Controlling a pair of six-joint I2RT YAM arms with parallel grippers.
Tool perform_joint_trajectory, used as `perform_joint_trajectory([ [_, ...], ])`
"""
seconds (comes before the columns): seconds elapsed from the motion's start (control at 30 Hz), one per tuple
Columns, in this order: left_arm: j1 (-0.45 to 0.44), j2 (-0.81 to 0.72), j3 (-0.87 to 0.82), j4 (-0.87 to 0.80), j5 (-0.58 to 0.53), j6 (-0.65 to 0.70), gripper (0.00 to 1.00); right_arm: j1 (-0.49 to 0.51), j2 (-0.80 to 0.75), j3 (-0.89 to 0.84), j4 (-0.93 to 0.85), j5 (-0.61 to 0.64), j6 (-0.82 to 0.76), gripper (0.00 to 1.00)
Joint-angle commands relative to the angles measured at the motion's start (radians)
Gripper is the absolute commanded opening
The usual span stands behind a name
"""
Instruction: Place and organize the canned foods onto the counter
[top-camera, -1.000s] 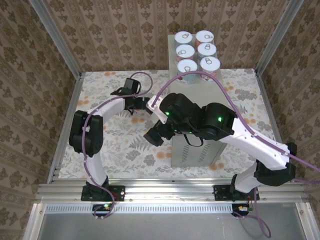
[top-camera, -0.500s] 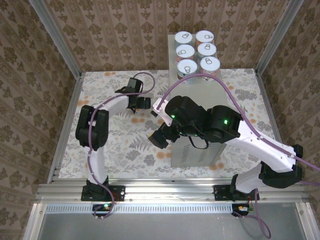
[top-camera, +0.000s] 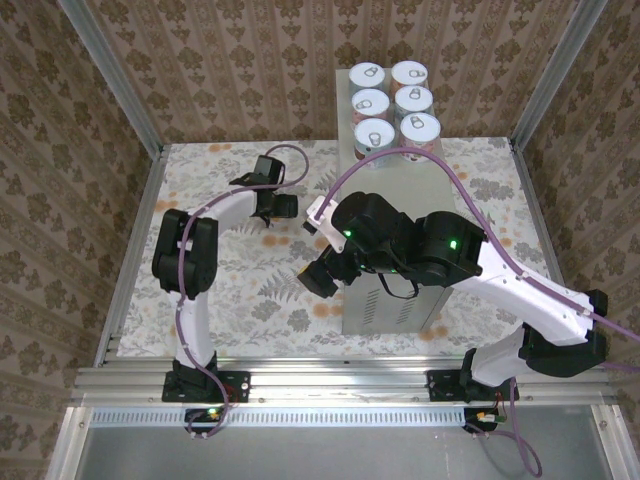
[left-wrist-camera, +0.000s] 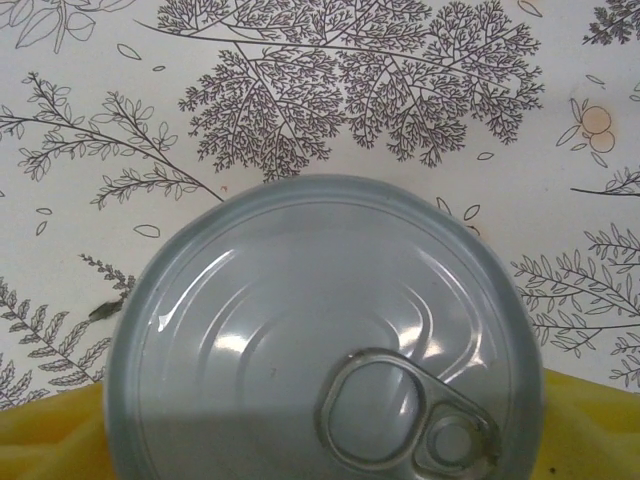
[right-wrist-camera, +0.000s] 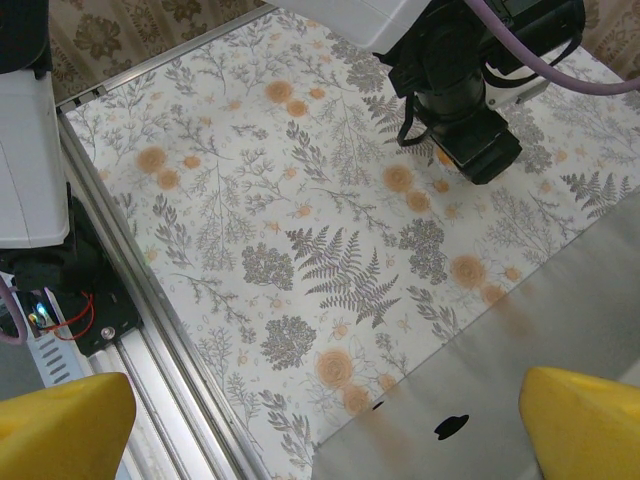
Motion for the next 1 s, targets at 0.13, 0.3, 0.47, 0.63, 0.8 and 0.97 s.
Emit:
perform_joint_trajectory([
  [0.13,0.009,-0.004,0.005,-0.017,0.016,-0.01,0.74,0.009,-0.034,-0.007,0.01,0.012,0.012,1.0],
  [0.3,0.011,-0.048,-0.019,-0.026,-0.004,-0.002,0.7,0.012,-0.033,-0.009,0.015,0.009,0.013,1.0],
  [0.47,0.009,-0.097,-0.045,-0.029,-0.014,0.001,0.69,0.018,-0.033,-0.009,0.018,0.009,0.012,1.0],
  [0.63,0.01,-0.138,-0.055,-0.044,-0.006,0.008,0.69,0.021,-0.039,-0.016,0.023,0.009,0.013,1.0],
  [0.8,0.01,-0.183,-0.05,-0.069,0.003,0.016,0.69,0.024,-0.042,-0.018,0.024,0.012,0.013,1.0],
  [0.97,0.01,-0.227,-0.039,-0.107,0.009,0.03,0.69,0.029,-0.045,-0.014,0.024,0.011,0.013,1.0],
])
